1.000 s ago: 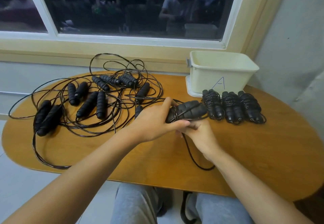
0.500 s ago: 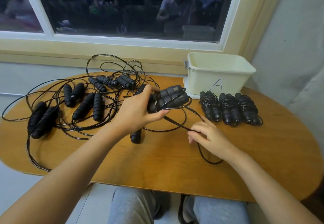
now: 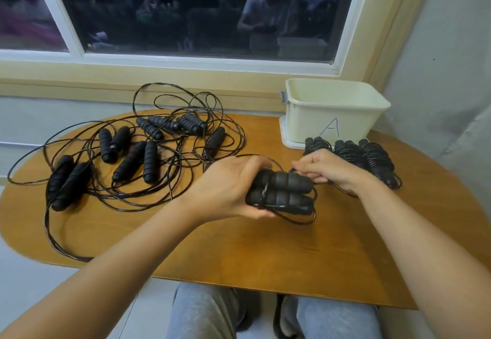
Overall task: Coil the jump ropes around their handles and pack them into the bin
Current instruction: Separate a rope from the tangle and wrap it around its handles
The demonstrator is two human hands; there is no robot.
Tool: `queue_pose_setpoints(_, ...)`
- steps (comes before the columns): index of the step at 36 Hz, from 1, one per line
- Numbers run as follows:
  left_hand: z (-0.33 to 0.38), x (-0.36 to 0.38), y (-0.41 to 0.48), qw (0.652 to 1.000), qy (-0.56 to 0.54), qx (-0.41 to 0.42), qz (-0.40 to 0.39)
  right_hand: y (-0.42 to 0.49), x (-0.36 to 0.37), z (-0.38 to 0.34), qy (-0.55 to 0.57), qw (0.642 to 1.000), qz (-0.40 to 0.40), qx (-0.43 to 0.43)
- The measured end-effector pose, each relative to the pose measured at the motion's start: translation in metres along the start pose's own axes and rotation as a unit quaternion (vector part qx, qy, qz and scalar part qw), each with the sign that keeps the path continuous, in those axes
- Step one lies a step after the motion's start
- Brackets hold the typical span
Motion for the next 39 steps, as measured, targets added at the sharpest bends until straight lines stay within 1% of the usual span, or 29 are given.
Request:
queue_pose_setpoints(2,0.007,0.006,0.002,0.999,0.034,0.028,-0.007,0.007,0.001,-0.011,-0.035,0.999,0.009,0.0)
queue_pose_setpoints(4,0.012,0.014,0.003,0.996,0.081,0.038,-0.02,0.01,0.004,-0.024,-0.047,0.999,0.024,-0.01)
queue_pose_setpoints(7,0.011,0.026,0.004,0.988,0.143,0.011,-0.055,0.005,0.012,-0.047,-0.067,0.995,0.053,-0.046)
queue_pose_setpoints(9,0.004,0.029,0.005,0.981,0.178,-0.025,-0.07,-0.003,0.022,-0.06,-0.114,0.989,0.06,-0.078)
queue_pose_setpoints(13,-0.009,0.026,0.006,0.963,0.228,-0.102,-0.103,-0.022,0.04,-0.065,-0.248,0.958,0.082,-0.121)
queue_pose_setpoints(17,-0.021,0.023,0.004,0.943,0.268,-0.157,-0.122,-0.039,0.059,-0.052,-0.385,0.91,0.088,-0.128)
queue_pose_setpoints(19,-0.026,0.024,0.002,0.939,0.257,-0.183,-0.138,-0.044,0.063,-0.044,-0.416,0.896,0.094,-0.125)
queue_pose_setpoints(22,-0.03,0.027,0.0,0.94,0.231,-0.209,-0.136,-0.048,0.066,-0.035,-0.423,0.891,0.107,-0.123)
queue_pose_setpoints(25,-0.038,0.026,-0.001,0.93,0.224,-0.247,-0.154,-0.052,0.07,-0.032,-0.439,0.881,0.123,-0.13)
queue_pose_setpoints(27,-0.045,0.024,-0.001,0.927,0.198,-0.276,-0.156,-0.055,0.072,-0.03,-0.435,0.881,0.128,-0.138)
queue_pose_setpoints(31,-0.052,0.021,-0.005,0.936,0.147,-0.292,-0.129,-0.059,0.074,-0.022,-0.405,0.891,0.132,-0.154)
queue_pose_setpoints(34,-0.058,0.017,-0.009,0.934,0.092,-0.333,-0.093,-0.059,0.084,-0.013,-0.387,0.898,0.129,-0.164)
queue_pose_setpoints(37,-0.057,0.018,-0.008,0.93,0.044,-0.356,-0.083,-0.058,0.095,-0.007,-0.384,0.89,0.158,-0.188)
queue_pose_setpoints(39,-0.054,0.018,-0.006,0.927,0.009,-0.366,-0.08,-0.057,0.103,-0.007,-0.396,0.869,0.197,-0.223)
Point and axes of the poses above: each hand's wrist, its own y-axis towards the middle knuckle, its own x-axis out of the palm, z = x × y, the point moved 6 cm from there along y, towards the middle knuckle, and after that the axes turned 13 degrees about y, right-handed, at the moved point
